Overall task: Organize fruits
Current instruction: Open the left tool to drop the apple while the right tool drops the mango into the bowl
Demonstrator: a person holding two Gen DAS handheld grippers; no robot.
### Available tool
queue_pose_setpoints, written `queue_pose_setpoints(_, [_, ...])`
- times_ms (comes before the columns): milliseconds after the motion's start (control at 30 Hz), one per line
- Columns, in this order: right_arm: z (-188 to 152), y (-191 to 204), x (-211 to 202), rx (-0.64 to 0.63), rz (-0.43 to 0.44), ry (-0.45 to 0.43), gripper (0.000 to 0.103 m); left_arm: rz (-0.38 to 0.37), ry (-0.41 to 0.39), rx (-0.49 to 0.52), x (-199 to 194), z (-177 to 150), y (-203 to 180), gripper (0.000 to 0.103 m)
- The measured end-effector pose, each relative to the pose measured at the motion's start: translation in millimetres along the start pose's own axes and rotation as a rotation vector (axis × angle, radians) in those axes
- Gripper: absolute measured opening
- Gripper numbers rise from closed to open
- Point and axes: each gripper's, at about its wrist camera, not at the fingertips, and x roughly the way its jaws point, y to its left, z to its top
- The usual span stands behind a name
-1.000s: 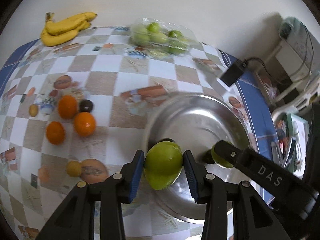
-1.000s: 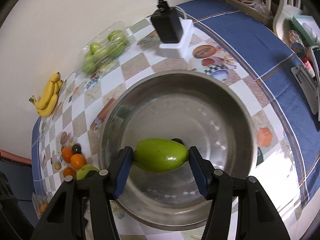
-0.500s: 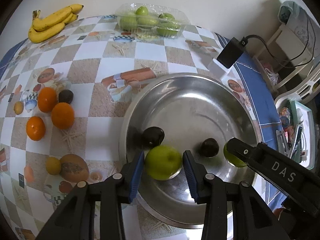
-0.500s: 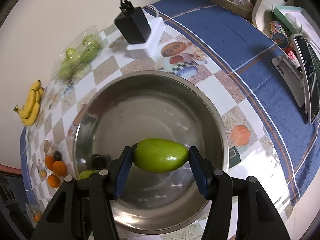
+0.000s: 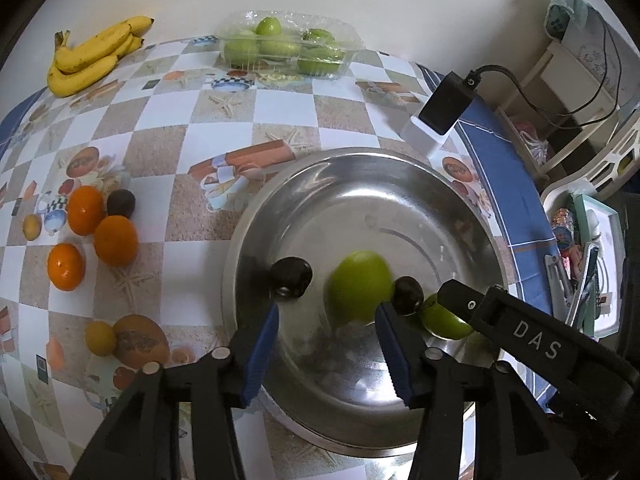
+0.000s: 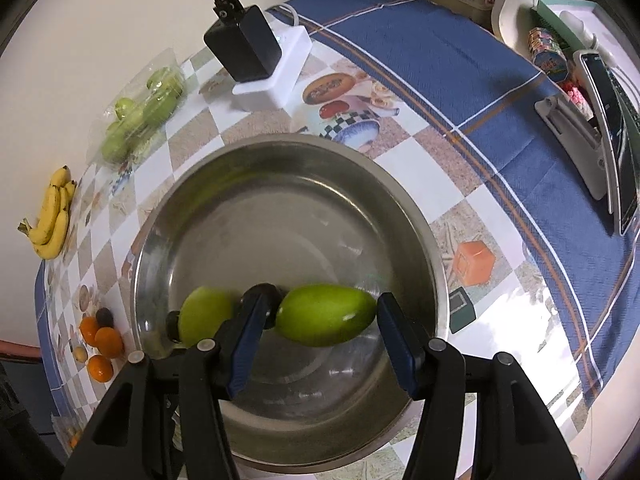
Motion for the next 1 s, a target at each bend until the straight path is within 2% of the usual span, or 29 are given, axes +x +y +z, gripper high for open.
queue_pose_setpoints(200, [1, 6, -16, -0.019, 0.02, -0.058, 0.06, 0.012, -0.029, -0.015, -11, 6, 6, 0.058])
queue_pose_setpoints(367, [1, 15, -25, -0.052, 0.041, -0.096, 0.059, 0.071, -0.056, -0.066, -20, 11, 25, 0.06])
queue_pose_setpoints(600, [-7, 41, -19, -0.122, 0.071, -0.07, 0.059, 0.135, -0.08, -0.194, -31, 17, 72, 0.06])
queue_pose_setpoints(933, [-26, 80, -10, -0.236, 0.088, -0.041, 0.059, 0.229, -0.097, -0.25, -41, 16, 114, 0.064])
queue_pose_setpoints(1000, [-28, 84, -9, -0.243, 0.086, -0.04, 0.06, 0.23, -0.1, -0.262, -42, 16, 119, 0.07])
